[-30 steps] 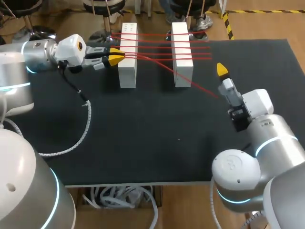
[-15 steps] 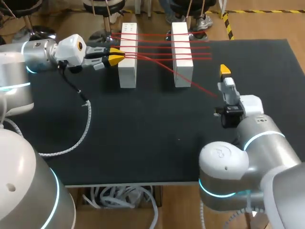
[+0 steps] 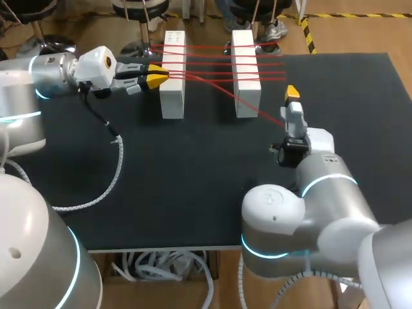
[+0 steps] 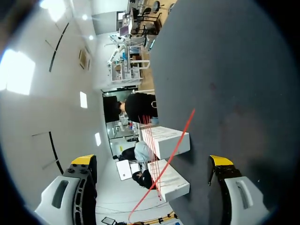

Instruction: Grab the tape and strap the tape.

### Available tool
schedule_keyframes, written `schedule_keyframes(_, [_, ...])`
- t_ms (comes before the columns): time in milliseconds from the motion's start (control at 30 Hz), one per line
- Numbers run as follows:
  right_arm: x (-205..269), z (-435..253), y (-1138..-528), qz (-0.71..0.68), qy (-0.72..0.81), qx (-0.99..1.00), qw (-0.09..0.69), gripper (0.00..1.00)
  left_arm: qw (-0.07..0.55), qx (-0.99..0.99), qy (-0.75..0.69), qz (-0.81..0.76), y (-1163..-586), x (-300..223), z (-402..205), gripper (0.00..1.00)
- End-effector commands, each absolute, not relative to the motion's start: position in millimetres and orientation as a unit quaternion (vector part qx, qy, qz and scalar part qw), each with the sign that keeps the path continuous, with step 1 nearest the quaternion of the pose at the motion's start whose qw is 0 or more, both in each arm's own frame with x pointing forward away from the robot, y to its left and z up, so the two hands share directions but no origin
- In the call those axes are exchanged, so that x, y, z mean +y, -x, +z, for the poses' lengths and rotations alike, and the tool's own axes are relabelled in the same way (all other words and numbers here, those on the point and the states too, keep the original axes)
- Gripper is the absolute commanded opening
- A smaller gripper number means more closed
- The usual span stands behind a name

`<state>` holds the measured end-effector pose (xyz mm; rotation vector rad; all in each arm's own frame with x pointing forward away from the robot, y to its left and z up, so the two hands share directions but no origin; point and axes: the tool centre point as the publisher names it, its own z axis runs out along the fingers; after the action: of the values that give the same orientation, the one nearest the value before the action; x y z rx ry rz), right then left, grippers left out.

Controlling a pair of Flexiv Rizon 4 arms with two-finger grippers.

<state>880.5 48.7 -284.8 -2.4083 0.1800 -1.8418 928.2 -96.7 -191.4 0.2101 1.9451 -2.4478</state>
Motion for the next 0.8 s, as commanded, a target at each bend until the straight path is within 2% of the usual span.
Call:
schedule_keyframes(33, [54.4, -292.6, -889.1, -0.605, 0.792, 0.063, 0.056, 1.00, 0.003, 0.620, -0.068, -0.782, -929.3, -96.3, -192.2, 0.00])
schedule_keyframes(233, [61.0, -299.0, -899.9, -0.580, 0.805, 0.083, 0.096, 1.00, 0.003, 0.620, -0.068, -0.782, -929.3, -96.3, -192.2, 0.00])
schedule_keyframes(600, [58.2, -287.3, -926.6, -0.598, 0.787, 0.117, 0.095, 1.00, 0.003, 0.620, -0.068, -0.782, -929.3, -96.3, -192.2, 0.00])
schedule_keyframes(733, [56.5, -286.0, -941.1, -0.609, 0.778, 0.129, 0.088, 0.88, 0.003, 0.620, -0.068, -0.782, -929.3, -96.3, -192.2, 0.00])
schedule_keyframes(800, [55.7, -285.7, -945.1, -0.612, 0.775, 0.130, 0.086, 0.86, 0.003, 0.620, -0.068, -0.782, -929.3, -96.3, -192.2, 0.00])
